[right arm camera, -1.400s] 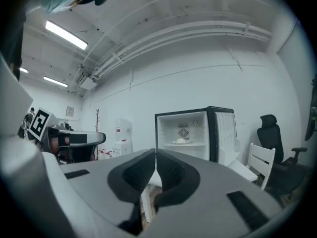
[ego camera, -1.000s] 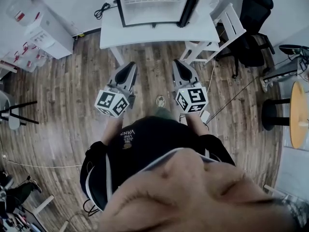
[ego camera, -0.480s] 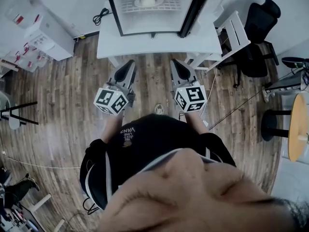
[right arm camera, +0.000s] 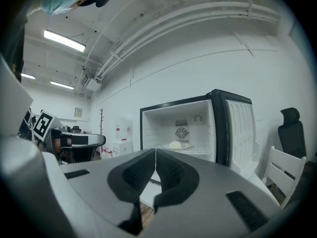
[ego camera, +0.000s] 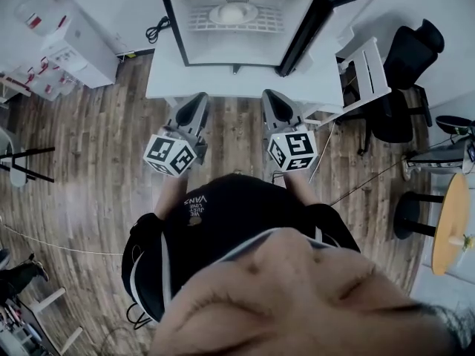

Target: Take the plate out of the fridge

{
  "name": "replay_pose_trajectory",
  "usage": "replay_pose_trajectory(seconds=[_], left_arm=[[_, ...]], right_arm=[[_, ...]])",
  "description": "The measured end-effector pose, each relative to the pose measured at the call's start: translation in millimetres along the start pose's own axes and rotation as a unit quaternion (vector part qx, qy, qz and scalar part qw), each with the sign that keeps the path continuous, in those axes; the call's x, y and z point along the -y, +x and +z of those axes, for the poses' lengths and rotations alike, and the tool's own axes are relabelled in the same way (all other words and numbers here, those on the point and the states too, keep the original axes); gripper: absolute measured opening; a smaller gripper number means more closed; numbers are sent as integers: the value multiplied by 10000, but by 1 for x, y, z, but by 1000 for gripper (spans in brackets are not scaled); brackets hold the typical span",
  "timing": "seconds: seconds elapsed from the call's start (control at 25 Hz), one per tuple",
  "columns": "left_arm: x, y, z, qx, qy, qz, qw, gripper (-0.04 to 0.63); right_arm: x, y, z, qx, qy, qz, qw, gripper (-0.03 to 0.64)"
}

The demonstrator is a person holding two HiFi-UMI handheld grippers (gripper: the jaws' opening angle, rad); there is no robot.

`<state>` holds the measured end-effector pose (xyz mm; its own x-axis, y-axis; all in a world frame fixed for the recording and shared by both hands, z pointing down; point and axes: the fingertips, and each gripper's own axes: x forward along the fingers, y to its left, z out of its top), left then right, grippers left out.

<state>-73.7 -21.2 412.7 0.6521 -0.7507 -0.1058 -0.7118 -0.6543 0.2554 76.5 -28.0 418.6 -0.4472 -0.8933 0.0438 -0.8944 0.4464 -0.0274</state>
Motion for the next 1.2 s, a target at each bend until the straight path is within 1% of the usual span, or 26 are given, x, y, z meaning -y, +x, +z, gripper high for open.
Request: replay_pose_trajectory(seconds=[0.2,0.36,0.6,0.76,1.2], left_arm=[[-7,20,-5,3,8,163,9999,21],[-14,31,-13,-32,-84,319,9994,21],[-23,41,-17,-90,-188,431,9989,21],[-30,50,-14,-84,-180,384,9991,21],[-66,94,0,-149,-148,13,9998,21]], right_arm=[[20,14,-3,-42,-4,131,9999,12],[34,23,-9,-124,38,222,9997,12],[37,36,-14,-240,72,347,9991,12],[40,47,-14,-265,95,339,9990,12],[56,92,-6,-170,123,27,9998,12]])
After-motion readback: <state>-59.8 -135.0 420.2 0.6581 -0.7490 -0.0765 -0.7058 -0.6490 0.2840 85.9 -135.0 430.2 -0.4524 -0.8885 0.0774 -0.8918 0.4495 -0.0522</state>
